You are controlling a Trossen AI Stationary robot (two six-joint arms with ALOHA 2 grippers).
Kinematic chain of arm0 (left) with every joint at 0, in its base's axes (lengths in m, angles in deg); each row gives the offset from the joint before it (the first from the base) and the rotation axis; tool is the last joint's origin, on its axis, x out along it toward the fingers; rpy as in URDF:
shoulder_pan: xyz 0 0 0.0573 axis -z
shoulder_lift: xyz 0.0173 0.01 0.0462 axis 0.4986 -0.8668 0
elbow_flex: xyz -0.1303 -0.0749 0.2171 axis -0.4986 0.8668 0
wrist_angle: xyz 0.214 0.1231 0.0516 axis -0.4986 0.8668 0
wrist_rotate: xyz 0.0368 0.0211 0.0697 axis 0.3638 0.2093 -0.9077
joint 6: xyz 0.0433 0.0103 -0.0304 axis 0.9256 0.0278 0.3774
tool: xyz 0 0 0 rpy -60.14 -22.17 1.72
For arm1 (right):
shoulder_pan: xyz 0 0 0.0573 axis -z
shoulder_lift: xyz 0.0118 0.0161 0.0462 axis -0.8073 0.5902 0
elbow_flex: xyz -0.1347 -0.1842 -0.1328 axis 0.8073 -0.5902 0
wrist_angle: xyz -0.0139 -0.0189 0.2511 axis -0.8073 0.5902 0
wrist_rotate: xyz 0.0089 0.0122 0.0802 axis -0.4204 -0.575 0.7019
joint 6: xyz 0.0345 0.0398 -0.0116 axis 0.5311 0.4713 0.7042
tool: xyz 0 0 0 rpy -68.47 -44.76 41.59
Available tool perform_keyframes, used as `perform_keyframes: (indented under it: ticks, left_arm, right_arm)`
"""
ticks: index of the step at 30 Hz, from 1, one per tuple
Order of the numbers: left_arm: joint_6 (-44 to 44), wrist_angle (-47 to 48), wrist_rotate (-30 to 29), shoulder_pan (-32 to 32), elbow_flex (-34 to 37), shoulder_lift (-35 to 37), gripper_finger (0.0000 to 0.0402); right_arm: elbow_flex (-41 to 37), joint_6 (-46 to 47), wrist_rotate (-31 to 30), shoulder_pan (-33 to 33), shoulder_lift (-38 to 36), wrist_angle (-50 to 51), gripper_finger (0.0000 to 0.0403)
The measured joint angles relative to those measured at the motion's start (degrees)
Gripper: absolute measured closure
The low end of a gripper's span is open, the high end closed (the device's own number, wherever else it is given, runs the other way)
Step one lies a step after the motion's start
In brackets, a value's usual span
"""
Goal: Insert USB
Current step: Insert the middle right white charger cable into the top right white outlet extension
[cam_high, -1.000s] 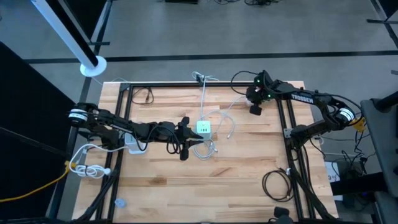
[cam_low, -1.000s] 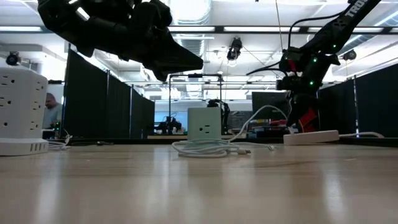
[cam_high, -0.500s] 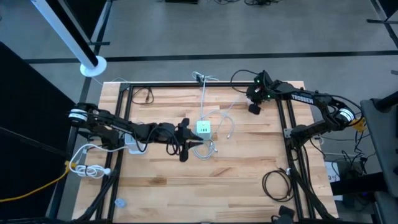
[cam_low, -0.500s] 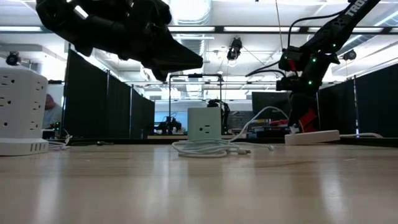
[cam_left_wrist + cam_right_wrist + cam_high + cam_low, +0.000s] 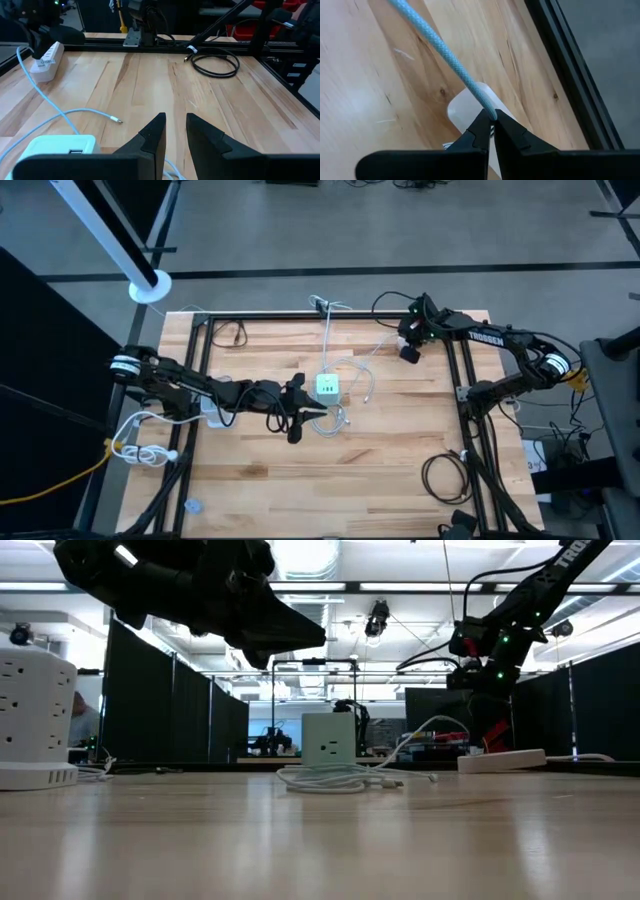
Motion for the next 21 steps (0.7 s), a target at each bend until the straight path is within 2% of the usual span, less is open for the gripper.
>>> perform_keyframes:
  ticks: [11,17,21]
  left_arm:
    - [-0.5,0.0,0.0,0.0,0.0,0.0,0.0337]
    - [-0.7,0.6,0.0,0.5,0.0,0.0,0.0337]
    - [-0.9,0.7,0.0,0.6,0.0,0.0,0.0337]
  right_arm:
    - [0.2,2.3,2.0,0.3,2.8,-0.7,0.0403]
    - [0.1,2.7,2.5,-0.1,2.1,-0.8,0.0403]
    - [0.0,3.4,2.9,-0.1,1.0,-0.3,0.0377]
